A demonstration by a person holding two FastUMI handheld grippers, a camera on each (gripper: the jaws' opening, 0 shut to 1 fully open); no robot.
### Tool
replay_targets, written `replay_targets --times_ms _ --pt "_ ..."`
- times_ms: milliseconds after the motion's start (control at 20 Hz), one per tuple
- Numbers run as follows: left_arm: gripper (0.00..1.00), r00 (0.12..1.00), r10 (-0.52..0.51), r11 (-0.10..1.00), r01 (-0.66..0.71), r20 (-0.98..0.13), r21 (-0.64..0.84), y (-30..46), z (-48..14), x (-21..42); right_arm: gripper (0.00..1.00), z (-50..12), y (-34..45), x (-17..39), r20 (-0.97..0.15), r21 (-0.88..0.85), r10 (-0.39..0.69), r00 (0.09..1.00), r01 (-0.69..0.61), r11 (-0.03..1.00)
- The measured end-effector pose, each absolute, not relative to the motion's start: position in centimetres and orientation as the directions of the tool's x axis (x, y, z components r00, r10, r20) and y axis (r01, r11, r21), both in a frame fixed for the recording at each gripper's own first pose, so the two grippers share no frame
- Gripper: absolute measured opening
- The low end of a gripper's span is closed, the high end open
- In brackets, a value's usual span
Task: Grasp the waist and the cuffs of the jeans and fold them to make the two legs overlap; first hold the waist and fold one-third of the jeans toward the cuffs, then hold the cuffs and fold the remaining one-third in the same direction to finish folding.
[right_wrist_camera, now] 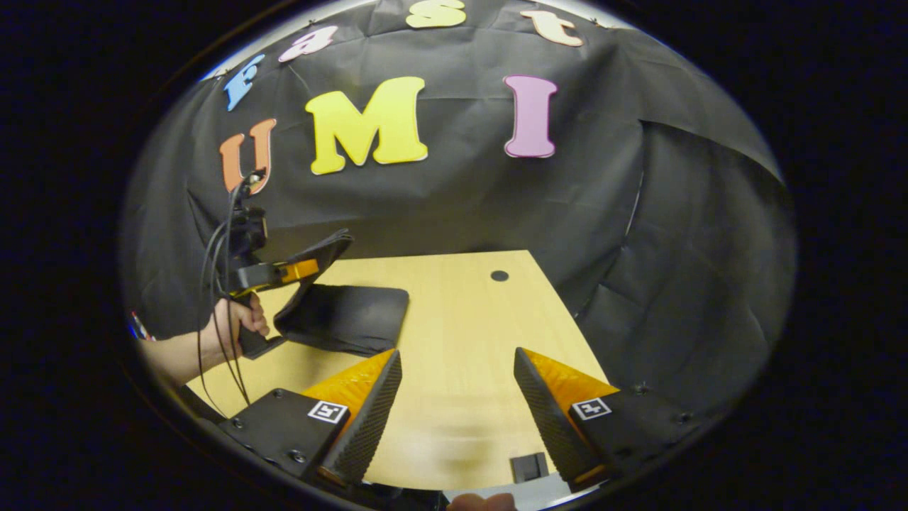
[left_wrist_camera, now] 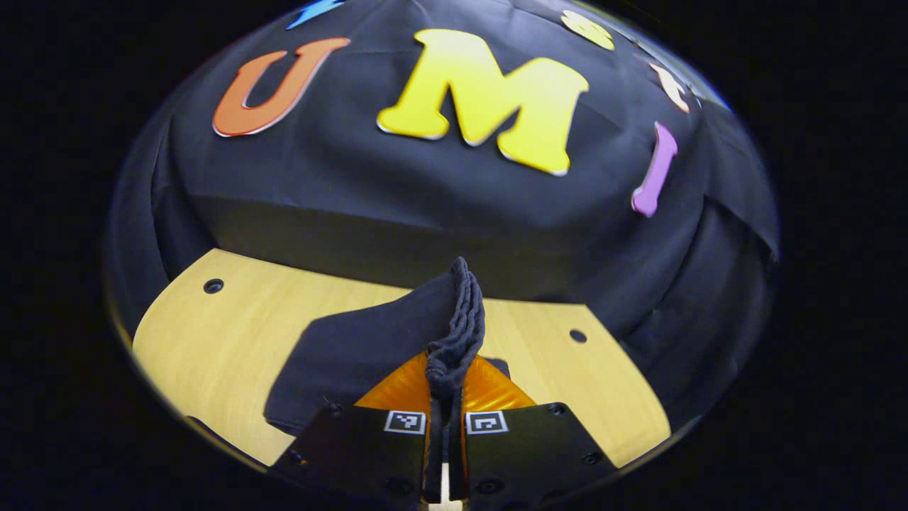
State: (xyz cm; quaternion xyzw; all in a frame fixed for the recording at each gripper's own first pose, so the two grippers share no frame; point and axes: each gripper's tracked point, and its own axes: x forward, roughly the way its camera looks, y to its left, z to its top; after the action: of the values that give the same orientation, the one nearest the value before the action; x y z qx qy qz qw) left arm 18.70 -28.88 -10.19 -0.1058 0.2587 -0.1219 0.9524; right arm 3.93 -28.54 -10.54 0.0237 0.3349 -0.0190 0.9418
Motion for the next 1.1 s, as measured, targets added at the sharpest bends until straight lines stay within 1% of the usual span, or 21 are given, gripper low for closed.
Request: replay_targets --times_ms 50,150,200,300,400,450,500,800,850,900,950,1000,1100 --pt "0.07 0.828 -0.281 0.953 0.179 -0.485 -0.245 -29.6 -11.4 18.7 0.98 -10.7 -29.5 3.6 -0.639 0.02 -0.037 0.768 0.065 0.998" --pt "0.07 0.815 -0.259 0.962 0.169 -0.518 -0.215 -31.8 -16.3 18.1 0.98 -10.7 -31.0 3.3 -0.646 0.004 -0.062 0.761 0.084 0.996" --pt "0.07 0.809 -0.249 0.964 0.157 -0.531 -0.214 -31.5 -15.5 17.5 0.98 -10.7 -31.5 3.5 -0.648 -0.003 -0.069 0.759 0.089 0.996" --pt "0.07 0.803 -0.233 0.968 0.136 -0.548 -0.213 -31.6 -16.2 17.8 0.98 -10.7 -32.1 4.0 -0.649 -0.012 -0.073 0.757 0.086 0.996" --pt "0.07 0.805 -0.224 0.97 0.13 -0.549 -0.206 -31.9 -16.7 18.0 0.98 -10.8 -32.1 4.6 -0.65 -0.008 -0.06 0.757 0.073 0.997" --pt "0.07 0.807 -0.221 0.971 0.129 -0.548 -0.203 -31.9 -16.6 18.0 1.0 -10.9 -31.8 4.9 -0.651 -0.004 -0.05 0.757 0.063 0.998" --pt "0.07 0.809 -0.219 0.971 0.129 -0.546 -0.2 -31.9 -16.6 17.9 0.99 -10.9 -31.5 5.3 -0.65 0.0 -0.04 0.759 0.052 0.999" --pt "0.08 0.793 -0.203 0.977 0.12 -0.574 -0.178 -32.2 -18.2 17.7 0.99 -11.3 -30.7 6.1 -0.652 -0.002 -0.009 0.758 0.009 1.0" --pt "0.17 0.791 -0.2 0.977 0.114 -0.578 -0.181 -32.2 -18.3 17.7 0.99 -11.4 -30.9 6.1 -0.653 -0.004 -0.011 0.757 0.011 1.0" --pt "0.1 0.788 -0.2 0.976 0.112 -0.582 -0.185 -32.4 -18.6 17.8 0.99 -11.4 -31.0 6.2 -0.653 -0.003 -0.013 0.757 0.014 1.0" --pt "0.2 0.781 -0.206 0.975 0.115 -0.589 -0.188 -32.6 -18.8 17.7 0.99 -11.4 -31.1 6.0 -0.653 -0.003 -0.015 0.758 0.018 1.0" --pt "0.16 0.775 -0.202 0.977 0.114 -0.599 -0.182 -32.8 -19.0 17.4 0.99 -11.3 -31.3 6.0 -0.652 -0.001 -0.016 0.758 0.02 1.0" --pt "0.26 0.763 -0.199 0.978 0.117 -0.615 -0.172 -33.1 -19.7 17.2 0.99 -11.4 -31.5 6.0 -0.651 0.0 -0.019 0.759 0.025 1.0"
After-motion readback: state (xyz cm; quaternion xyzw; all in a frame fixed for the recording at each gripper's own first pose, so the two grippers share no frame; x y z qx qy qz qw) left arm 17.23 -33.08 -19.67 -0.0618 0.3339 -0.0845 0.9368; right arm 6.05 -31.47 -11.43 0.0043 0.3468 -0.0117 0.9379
